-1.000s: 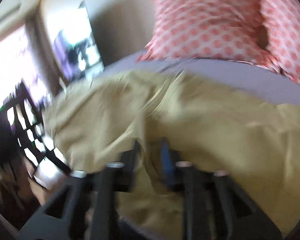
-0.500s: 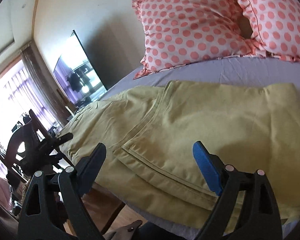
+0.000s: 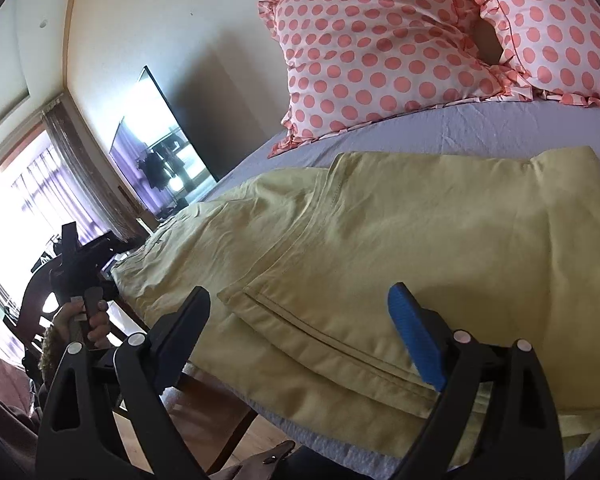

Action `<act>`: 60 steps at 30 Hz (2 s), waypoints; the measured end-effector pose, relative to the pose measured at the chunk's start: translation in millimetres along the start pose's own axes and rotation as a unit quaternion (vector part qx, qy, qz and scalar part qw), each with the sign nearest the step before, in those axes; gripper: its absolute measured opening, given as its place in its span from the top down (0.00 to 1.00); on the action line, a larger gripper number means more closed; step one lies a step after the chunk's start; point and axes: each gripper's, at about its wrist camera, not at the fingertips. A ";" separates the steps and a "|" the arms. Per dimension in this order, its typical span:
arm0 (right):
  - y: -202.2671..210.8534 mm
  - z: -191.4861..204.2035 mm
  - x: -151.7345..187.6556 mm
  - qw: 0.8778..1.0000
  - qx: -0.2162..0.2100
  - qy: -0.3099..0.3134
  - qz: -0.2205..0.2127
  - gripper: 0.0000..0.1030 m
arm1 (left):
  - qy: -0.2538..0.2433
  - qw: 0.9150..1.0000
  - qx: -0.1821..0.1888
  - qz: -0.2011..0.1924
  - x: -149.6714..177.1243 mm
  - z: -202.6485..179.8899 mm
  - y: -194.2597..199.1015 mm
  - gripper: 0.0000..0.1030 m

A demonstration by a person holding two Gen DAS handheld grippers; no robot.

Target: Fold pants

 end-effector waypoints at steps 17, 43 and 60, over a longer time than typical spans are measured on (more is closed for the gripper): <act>94.1 -80.4 -11.8 0.984 0.072 -0.093 -0.135 0.10 | -0.407 0.908 0.088 -0.037 65.5 -270.8 27.9 0.90; 48.4 -188.9 -41.7 0.973 0.073 -0.217 0.028 0.16 | -0.546 0.781 0.266 0.146 256.4 -294.7 16.3 0.39; 20.6 -221.0 -49.3 0.966 0.007 -0.247 0.071 0.76 | -0.306 0.886 0.160 0.310 96.7 -222.7 -150.8 0.28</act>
Point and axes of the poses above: each gripper's, at about its wrist camera, not at the fingertips, and y roughly against the way its jaws point, z to its left, x to its underside, and after that the axes turned 7 degrees about x, right-handed
